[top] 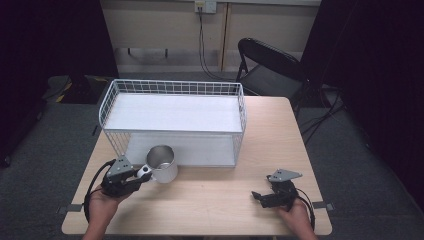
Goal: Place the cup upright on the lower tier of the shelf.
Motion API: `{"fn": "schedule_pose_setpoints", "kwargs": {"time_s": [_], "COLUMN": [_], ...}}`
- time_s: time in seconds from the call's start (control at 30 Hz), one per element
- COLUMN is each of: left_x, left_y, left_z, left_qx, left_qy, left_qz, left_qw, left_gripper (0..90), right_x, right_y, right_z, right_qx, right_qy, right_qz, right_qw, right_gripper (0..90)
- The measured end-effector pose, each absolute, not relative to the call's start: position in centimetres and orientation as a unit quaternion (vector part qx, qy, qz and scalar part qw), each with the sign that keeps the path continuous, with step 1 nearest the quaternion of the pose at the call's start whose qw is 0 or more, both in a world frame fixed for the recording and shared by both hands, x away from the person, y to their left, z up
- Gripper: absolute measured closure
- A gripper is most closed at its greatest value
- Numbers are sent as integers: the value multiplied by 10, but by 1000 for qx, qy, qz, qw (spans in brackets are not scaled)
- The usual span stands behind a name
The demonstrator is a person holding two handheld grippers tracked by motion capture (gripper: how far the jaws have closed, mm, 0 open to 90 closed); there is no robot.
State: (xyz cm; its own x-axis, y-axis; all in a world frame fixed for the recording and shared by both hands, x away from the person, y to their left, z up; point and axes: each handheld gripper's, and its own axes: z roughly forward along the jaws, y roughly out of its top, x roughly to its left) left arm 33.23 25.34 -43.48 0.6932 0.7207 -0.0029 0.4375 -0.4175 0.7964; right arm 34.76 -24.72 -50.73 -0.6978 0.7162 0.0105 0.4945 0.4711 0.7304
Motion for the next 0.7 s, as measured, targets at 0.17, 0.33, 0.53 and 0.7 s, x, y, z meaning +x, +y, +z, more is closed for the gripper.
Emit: {"fn": "schedule_pose_setpoints", "kwargs": {"time_s": [0.17, 0.33, 0.53, 0.7], "left_x": [336, 340, 344, 348], "left_y": [251, 247, 246, 245], "left_z": [-434, -433, -433, -431], "left_qx": [823, 822, 816, 815], "left_qy": [355, 363, 375, 380], "left_qz": [174, 178, 184, 192], "left_qw": [407, 402, 399, 394], "left_gripper": [719, 719, 719, 719], "right_x": [348, 348, 348, 348], "right_y": [-247, -247, -247, -247], "right_z": [-507, -507, -507, -507], "right_qx": [358, 358, 358, 358], "right_qy": [844, 844, 844, 844], "right_qz": [369, 369, 369, 369], "right_qw": [150, 150, 150, 150], "right_gripper": [121, 121, 121, 121]}}
